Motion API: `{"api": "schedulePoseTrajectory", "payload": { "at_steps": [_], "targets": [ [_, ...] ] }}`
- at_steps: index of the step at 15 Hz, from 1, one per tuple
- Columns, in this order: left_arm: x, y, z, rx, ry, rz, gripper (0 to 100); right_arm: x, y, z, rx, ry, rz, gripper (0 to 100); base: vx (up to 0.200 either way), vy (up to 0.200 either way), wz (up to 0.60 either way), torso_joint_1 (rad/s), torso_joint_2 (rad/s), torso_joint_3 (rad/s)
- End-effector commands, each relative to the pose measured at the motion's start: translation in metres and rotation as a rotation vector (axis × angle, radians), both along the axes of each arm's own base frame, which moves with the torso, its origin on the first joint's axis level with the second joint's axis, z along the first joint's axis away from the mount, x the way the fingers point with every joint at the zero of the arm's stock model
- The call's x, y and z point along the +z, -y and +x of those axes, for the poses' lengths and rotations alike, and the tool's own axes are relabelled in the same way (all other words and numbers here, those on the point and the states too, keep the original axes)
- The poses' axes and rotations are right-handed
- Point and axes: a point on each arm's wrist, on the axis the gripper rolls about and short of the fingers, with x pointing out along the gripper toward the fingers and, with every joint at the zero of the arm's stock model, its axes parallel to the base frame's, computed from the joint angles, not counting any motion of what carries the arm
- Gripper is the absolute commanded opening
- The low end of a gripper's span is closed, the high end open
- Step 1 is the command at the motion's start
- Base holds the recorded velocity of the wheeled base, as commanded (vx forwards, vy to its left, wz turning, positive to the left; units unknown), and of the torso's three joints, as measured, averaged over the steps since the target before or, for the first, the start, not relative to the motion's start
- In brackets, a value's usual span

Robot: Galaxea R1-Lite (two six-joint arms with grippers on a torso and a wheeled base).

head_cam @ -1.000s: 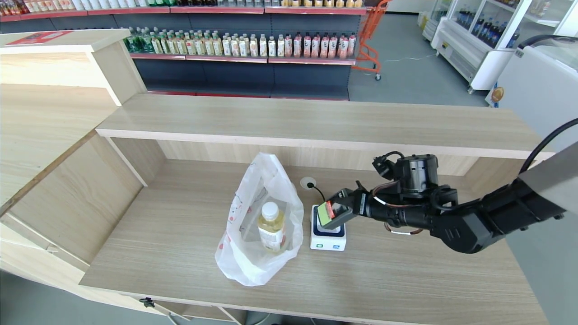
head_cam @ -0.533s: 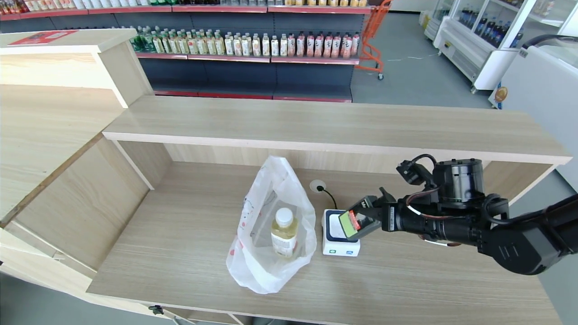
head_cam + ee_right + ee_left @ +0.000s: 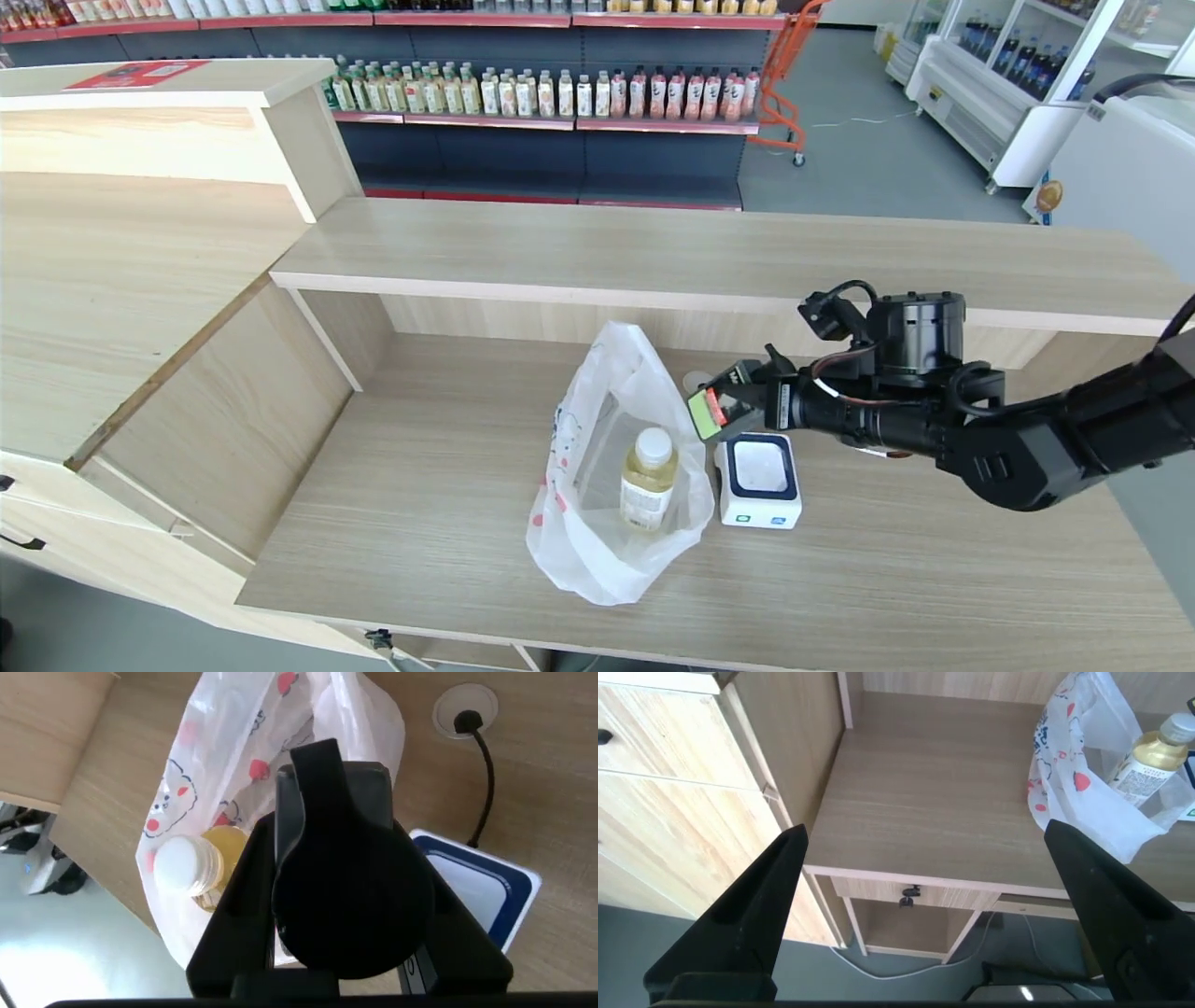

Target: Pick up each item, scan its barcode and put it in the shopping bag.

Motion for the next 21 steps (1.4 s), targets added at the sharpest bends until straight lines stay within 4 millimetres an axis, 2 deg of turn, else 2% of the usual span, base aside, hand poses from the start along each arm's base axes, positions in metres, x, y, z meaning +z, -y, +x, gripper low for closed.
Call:
{"api": "schedulePoseTrajectory", "payload": {
  "at_steps": [1, 4, 7, 13, 17, 21],
  "targets": [
    [0.000, 0.000, 0.000, -0.002, 0.001, 0.000, 100, -0.022, -0.010, 0.024, 0.014, -0.015, -0.032, 0, 0.000, 0.000, 0.00, 0.000, 0.00, 0.000],
    [0.000, 0.000, 0.000, 0.000, 0.001, 0.000, 100, -0.026, -0.025, 0.038, 0.046, 0.022, -0.045, 0, 0.000, 0.000, 0.00, 0.000, 0.00, 0.000],
    [0.000, 0.000, 0.000, 0.000, 0.001, 0.000, 100, -0.043, -0.035, 0.057, 0.081, 0.071, -0.103, 0, 0.000, 0.000, 0.00, 0.000, 0.00, 0.000],
    [0.000, 0.000, 0.000, 0.000, 0.001, 0.000, 100, -0.081, -0.056, 0.064, 0.176, 0.165, -0.244, 0, 0.000, 0.000, 0.00, 0.000, 0.00, 0.000],
    [0.000, 0.000, 0.000, -0.002, 0.001, 0.000, 100, -0.093, -0.069, 0.073, 0.204, 0.197, -0.266, 0, 0.000, 0.000, 0.00, 0.000, 0.00, 0.000],
    [0.000, 0.000, 0.000, 0.000, 0.001, -0.001, 100, -0.101, -0.071, 0.079, 0.207, 0.203, -0.276, 0, 0.000, 0.000, 0.00, 0.000, 0.00, 0.000]
  ]
}}
